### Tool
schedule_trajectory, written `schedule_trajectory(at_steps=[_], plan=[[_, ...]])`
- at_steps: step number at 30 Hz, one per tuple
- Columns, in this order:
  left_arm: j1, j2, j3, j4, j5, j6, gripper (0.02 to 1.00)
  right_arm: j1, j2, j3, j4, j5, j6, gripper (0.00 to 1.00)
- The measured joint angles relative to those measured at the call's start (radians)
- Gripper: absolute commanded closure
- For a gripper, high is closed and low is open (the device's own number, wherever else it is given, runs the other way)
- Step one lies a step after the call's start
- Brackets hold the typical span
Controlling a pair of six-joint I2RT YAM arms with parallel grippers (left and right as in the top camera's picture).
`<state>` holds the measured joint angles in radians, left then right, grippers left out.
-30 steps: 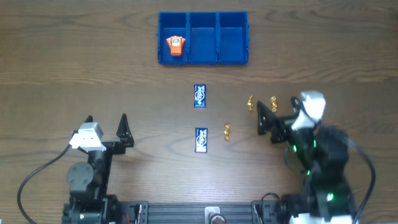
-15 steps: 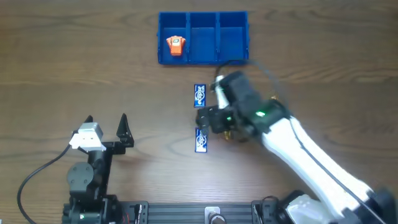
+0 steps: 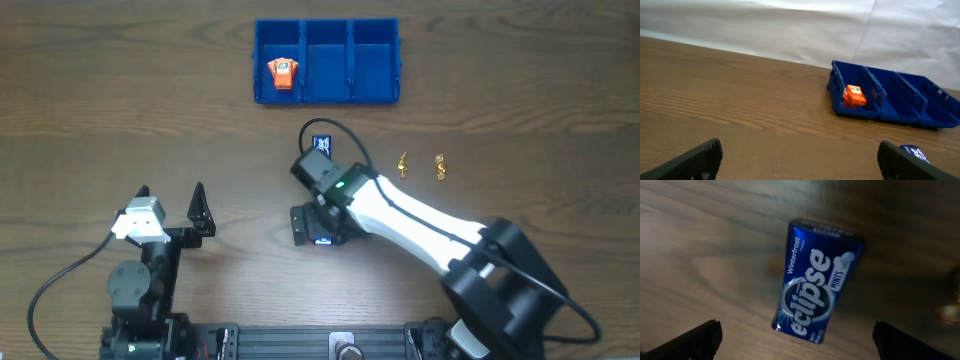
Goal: Sort Candies Into Trays
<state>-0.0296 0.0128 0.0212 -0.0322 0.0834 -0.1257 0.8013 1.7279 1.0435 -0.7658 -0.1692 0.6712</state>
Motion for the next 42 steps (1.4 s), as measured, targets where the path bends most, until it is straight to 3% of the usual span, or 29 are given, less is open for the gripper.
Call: schedule_trajectory(at_steps=[14,17,23,42], plan=[[0.000,0.000,0.000,0.000,0.000,0.000,0.020,0.035,0.114,0.058,0.000,0.133,0.158,0.016],[0.000,0.000,0.000,0.000,0.000,0.000,0.020,0.037,0.115,0.058,0.003,0.146,0.168,0.069],[0.000,0.000,0.000,0.000,0.000,0.000,0.020,0.045,0.116,0.059,0.003,0.168,0.186,0.288],[0.000,0.000,0.000,0.000,0.000,0.000,0.020,0.067,0.120,0.060,0.010,0.186,0.196,0.638]])
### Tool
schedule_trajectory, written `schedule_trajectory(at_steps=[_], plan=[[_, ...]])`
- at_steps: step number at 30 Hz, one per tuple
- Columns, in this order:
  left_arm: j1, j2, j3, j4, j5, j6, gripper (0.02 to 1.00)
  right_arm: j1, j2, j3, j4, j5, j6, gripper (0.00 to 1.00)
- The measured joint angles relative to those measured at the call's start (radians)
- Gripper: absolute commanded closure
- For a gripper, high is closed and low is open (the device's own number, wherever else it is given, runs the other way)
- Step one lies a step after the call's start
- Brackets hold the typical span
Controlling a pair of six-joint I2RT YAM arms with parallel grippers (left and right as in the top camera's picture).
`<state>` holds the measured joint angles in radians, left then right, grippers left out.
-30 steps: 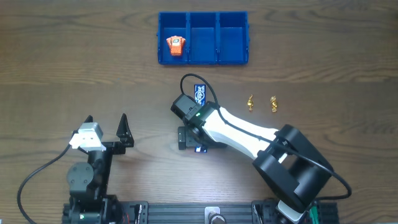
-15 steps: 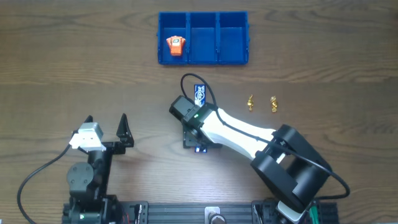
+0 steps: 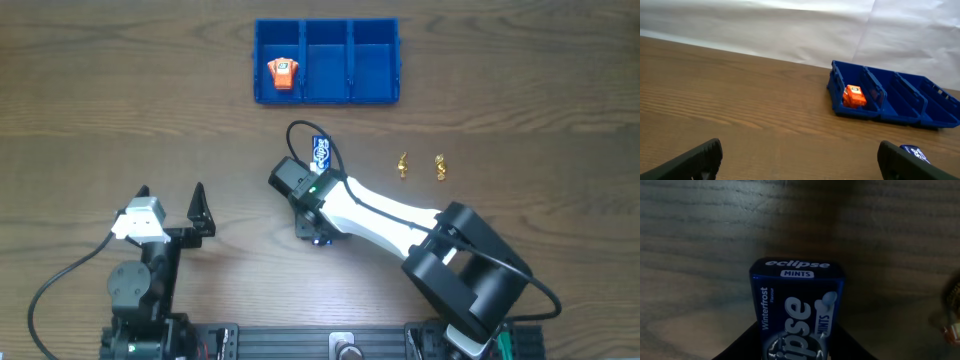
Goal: Sort Candies Into Trays
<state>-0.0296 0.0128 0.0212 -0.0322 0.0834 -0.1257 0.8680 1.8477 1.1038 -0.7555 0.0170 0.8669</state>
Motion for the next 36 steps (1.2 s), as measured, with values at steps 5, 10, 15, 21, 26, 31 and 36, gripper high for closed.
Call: schedule_trajectory(at_steps=[5,10,15,21,26,31,36], plan=[[0.000,0.000,0.000,0.000,0.000,0.000,0.020,0.000,0.000,0.003,0.009,0.003,0.007,0.744],[0.000,0.000,0.000,0.000,0.000,0.000,0.020,-0.001,0.000,0.032,-0.057,0.032,0.010,0.803],[0.000,0.000,0.000,0.000,0.000,0.000,0.020,-0.039,-0.028,0.230,-0.248,0.122,-0.064,0.803],[0.000,0.000,0.000,0.000,0.000,0.000,0.020,-0.165,-0.034,0.660,-0.289,0.257,-0.254,0.796],[0.000,0.000,0.000,0.000,0.000,0.000,0.023,-0.255,0.064,0.892,-0.177,0.365,-0.417,0.794],[0.000,0.000,0.000,0.000,0.000,0.000,0.020,-0.328,0.263,0.941,-0.029,0.346,-0.505,0.796],[0.000,0.000,0.000,0.000,0.000,0.000,0.020,-0.390,0.445,0.934,0.033,0.255,-0.536,0.798]])
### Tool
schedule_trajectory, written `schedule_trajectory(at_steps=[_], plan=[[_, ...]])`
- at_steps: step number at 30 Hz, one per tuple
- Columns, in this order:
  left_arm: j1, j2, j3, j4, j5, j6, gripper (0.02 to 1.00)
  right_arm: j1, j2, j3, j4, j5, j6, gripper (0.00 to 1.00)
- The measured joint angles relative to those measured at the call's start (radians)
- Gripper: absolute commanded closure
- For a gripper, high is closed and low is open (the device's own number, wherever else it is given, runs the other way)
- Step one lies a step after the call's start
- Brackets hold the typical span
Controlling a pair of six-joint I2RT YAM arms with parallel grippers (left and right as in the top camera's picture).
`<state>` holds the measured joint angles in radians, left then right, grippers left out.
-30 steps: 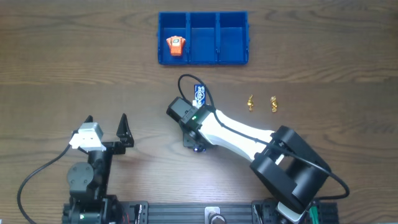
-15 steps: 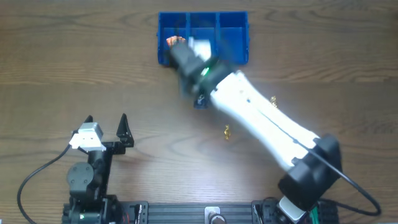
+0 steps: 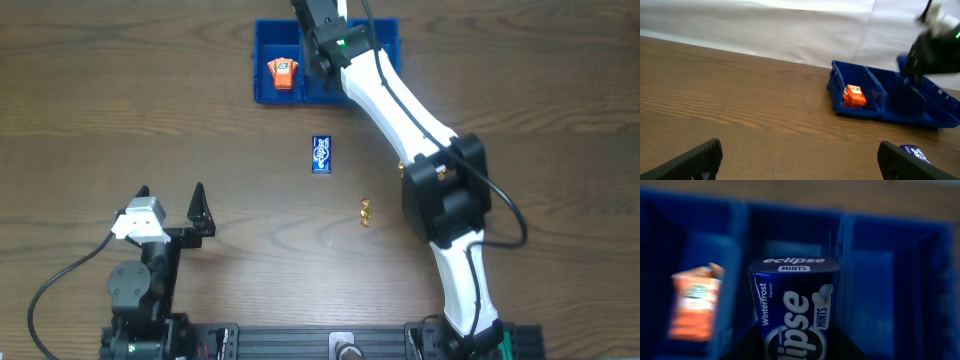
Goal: Sort Candies Into Trays
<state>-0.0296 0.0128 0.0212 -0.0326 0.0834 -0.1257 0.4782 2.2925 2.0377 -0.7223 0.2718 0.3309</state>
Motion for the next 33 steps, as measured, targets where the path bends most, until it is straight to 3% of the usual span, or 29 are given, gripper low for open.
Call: schedule_trajectory(at_steps=[16,29,31,33], plan=[[0.000,0.000,0.000,0.000,0.000,0.000,0.020,-0.010,0.036,0.001,0.050,-0.064,0.000,0.798],[0.000,0.000,0.000,0.000,0.000,0.000,0.023,-0.010,0.036,0.136,-0.071,-0.071,0.025,0.794],[0.000,0.000,0.000,0.000,0.000,0.000,0.020,-0.010,0.036,0.136,-0.077,-0.071,0.025,0.737],[0.000,0.000,0.000,0.000,0.000,0.000,0.020,-0.010,0.036,0.136,-0.084,-0.071,0.025,0.535]])
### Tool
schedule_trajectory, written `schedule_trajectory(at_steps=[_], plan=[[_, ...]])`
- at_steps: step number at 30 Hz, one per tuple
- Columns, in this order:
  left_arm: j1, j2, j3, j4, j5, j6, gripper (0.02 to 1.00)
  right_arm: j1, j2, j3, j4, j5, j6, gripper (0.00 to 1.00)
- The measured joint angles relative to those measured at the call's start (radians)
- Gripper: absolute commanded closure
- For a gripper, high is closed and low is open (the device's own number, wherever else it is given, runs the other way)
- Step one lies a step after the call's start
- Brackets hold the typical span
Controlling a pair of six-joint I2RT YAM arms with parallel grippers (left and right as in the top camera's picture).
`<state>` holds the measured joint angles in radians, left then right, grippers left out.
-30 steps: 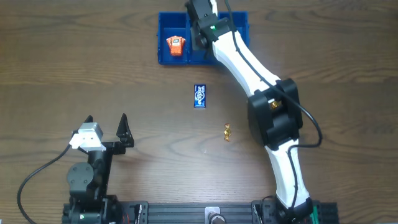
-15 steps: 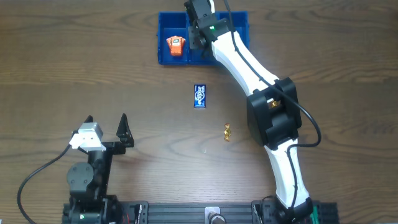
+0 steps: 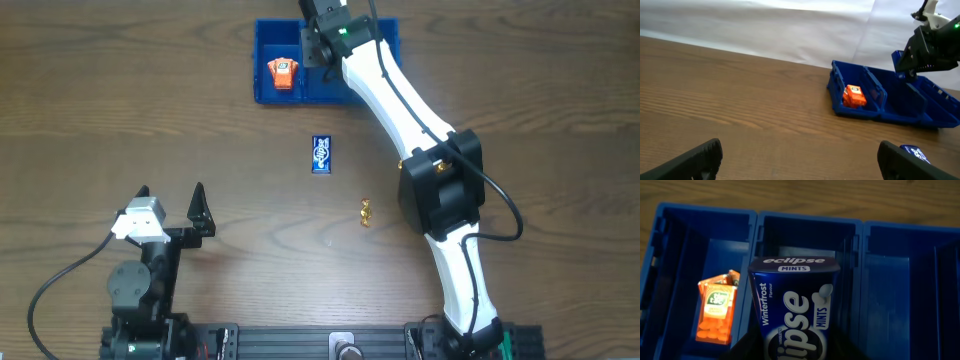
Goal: Sort Candies Into Trays
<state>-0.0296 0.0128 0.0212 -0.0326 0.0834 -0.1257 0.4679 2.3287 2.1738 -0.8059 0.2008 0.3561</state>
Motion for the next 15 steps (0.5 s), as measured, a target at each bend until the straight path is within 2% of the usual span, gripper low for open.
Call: schedule_trajectory(at_steps=[6,15], plan=[[0.000,0.000,0.000,0.000,0.000,0.000,0.020,0.000,0.000,0.000,0.000,-0.002,0.005,0.137],[0.000,0.000,0.000,0.000,0.000,0.000,0.020,0.001,0.000,0.000,-0.060,-0.003,0.010,0.029]])
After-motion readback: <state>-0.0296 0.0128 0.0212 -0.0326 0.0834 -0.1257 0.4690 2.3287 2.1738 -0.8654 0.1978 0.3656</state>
